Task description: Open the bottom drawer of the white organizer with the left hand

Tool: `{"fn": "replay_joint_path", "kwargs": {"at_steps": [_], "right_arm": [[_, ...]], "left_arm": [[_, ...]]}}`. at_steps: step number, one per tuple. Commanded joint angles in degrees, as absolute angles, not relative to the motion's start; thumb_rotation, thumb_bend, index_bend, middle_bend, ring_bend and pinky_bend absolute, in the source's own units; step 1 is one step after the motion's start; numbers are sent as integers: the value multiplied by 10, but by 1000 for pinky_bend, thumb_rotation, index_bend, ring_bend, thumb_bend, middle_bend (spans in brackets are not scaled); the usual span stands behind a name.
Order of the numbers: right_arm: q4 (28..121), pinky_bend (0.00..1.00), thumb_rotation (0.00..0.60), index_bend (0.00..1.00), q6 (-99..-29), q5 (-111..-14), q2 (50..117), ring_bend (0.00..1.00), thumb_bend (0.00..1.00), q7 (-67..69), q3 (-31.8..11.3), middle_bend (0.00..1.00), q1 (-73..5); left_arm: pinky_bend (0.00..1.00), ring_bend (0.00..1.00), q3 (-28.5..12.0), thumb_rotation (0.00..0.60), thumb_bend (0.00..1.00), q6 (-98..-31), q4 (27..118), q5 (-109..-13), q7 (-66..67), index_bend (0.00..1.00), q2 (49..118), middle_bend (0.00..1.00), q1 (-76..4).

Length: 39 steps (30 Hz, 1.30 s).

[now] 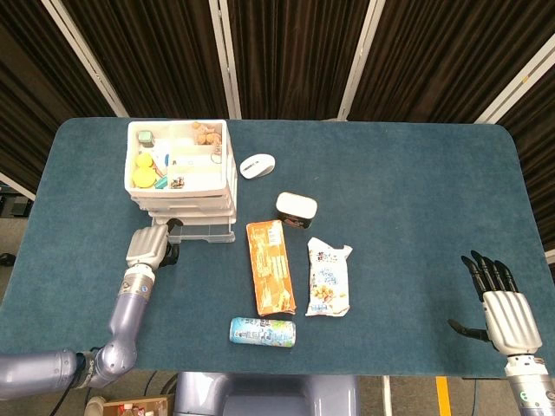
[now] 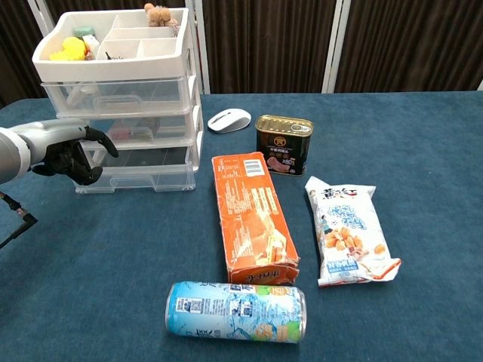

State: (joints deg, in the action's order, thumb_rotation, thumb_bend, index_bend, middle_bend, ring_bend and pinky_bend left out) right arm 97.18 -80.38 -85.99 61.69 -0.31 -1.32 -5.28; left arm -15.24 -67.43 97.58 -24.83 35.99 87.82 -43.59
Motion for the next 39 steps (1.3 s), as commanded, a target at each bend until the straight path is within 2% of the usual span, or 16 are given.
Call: {"fn": "replay_joint_path", "kwargs": {"at_steps": [1, 7, 17, 26, 31, 33, 35, 37, 39], "right_arm": [[972, 42, 600, 0, -804, -860, 617, 0, 102, -3, -13, 0, -53], [972, 42, 600, 0, -804, -861, 616, 0, 101, -2, -13, 0, -53], [972, 42, 600, 0, -805, -862, 617, 0, 102, -2, -13, 0, -52], [974, 42, 600, 0, -805, -859, 617, 0, 102, -5, -13, 0, -52], [974, 42, 600, 0, -806, -860, 617, 0, 101, -5, -14, 0, -52], [974, 43, 600, 0, -806, -859, 617, 0, 102, -5, -14, 0, -52], [974, 43, 600, 0, -806, -859, 617, 0, 102, -5, -14, 0, -52], [975, 42, 600, 0, -805, -858, 617, 0, 101, -6, -14, 0, -52], [975, 42, 600, 0, -804, -856, 618, 0, 101, -7, -14, 0, -52]], "left_arm": [[947, 966, -164, 600, 573, -656, 947, -194, 382, 243, 893, 971, -455], [947, 969, -164, 600, 579, -638, 935, -162, 381, 321, 903, 975, -461], [948, 971, -146, 600, 598, -640, 999, -180, 361, 422, 870, 979, -444], [947, 968, -107, 600, 597, -635, 1071, -225, 334, 429, 828, 975, -416], [921, 928, -86, 600, 585, -644, 1088, -268, 321, 349, 815, 938, -401], [873, 868, -73, 600, 546, -653, 1092, -295, 315, 256, 810, 881, -392], [794, 764, -59, 600, 451, -664, 1093, -319, 318, 156, 803, 767, -385], [686, 555, -43, 600, 277, -677, 1094, -337, 331, 69, 795, 553, -380], [571, 372, -17, 600, 146, -704, 1096, -368, 359, 33, 780, 374, -373]]}}
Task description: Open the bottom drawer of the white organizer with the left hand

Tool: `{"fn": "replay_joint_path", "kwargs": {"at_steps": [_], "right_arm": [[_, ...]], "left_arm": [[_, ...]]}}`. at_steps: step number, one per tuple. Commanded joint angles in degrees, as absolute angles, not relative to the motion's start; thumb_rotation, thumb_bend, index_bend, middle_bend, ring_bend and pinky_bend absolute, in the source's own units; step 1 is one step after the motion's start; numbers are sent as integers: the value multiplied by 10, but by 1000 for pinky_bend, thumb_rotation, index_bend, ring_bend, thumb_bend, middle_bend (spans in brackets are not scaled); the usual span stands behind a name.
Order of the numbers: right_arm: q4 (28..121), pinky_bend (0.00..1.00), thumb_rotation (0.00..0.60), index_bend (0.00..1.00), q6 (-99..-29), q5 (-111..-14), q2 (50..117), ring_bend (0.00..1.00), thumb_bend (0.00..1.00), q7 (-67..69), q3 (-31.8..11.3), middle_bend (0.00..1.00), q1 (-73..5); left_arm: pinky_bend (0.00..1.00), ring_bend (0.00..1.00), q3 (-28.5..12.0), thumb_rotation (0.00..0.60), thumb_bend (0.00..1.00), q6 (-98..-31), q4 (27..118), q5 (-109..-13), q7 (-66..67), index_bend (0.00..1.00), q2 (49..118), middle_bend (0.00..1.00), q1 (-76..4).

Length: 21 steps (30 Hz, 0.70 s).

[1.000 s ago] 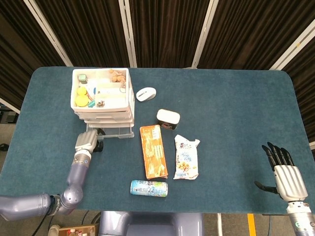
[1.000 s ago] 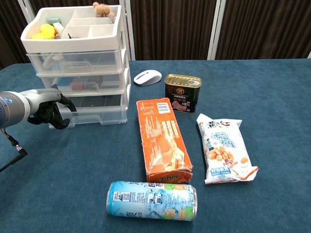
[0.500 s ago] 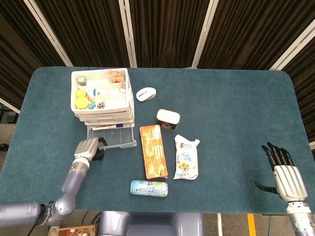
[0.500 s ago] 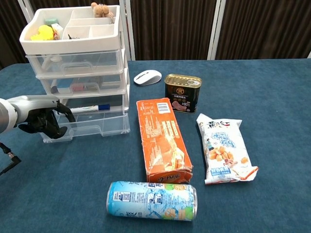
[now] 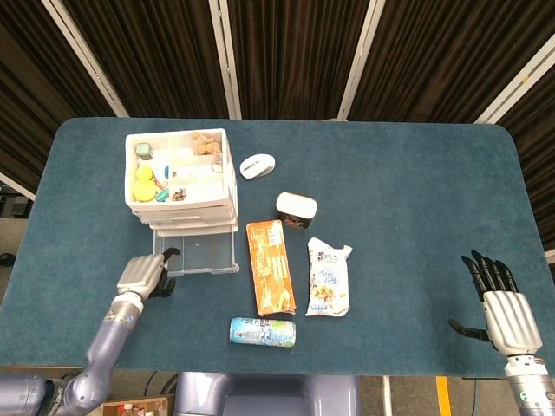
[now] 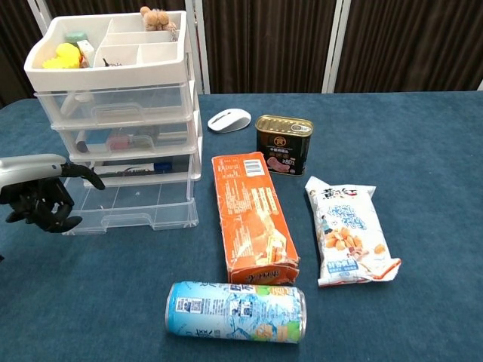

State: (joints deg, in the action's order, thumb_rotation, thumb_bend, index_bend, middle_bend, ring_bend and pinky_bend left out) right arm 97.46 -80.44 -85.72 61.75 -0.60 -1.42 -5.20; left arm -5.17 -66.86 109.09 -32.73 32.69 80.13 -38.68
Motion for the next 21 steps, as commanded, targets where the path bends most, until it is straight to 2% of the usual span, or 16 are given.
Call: {"fn": "replay_joint_path", "kwargs": {"at_steps": [1, 3, 5, 7, 11, 14, 17, 21], "right_arm": [[975, 42, 600, 0, -803, -855, 618, 0, 102, -8, -14, 0, -52], [975, 43, 600, 0, -803, -855, 618, 0, 102, -9, -14, 0, -52], [975, 43, 600, 0, -804, -855, 618, 0, 102, -10, -15, 0, -52], [973, 42, 600, 0, -806, -856, 619, 0, 102, -10, -16, 0, -52], [968, 42, 600, 0, -808, -856, 622, 0, 101, -14, -18, 0, -53], [966, 42, 600, 0, -809, -855, 624, 0, 101, -17, -19, 0, -53], [966, 41, 600, 0, -812, -855, 625, 0, 101, -20, -20, 0, -52], [962, 38, 600, 0, -820, -860, 629, 0, 101, -24, -20, 0, -50]], "left_arm": [[499, 297, -13, 600, 106, -709, 1098, -379, 356, 22, 777, 298, -369], [363, 180, -8, 600, 70, -718, 1102, -404, 343, 9, 771, 179, -358], [296, 121, -2, 600, 69, -732, 1105, -442, 321, 12, 763, 127, -343], [262, 77, 19, 600, 68, -775, 1094, -532, 290, 20, 751, 103, -312], [217, 21, 68, 600, 69, -855, 1037, -688, 242, 30, 736, 83, -257], [160, 0, 99, 600, 69, -900, 1015, -758, 197, 30, 715, 45, -217], [120, 0, 119, 600, 68, -935, 989, -801, 175, 24, 692, 6, -184], [77, 0, 128, 600, 63, -952, 971, -807, 162, 8, 672, 0, -148]]}}
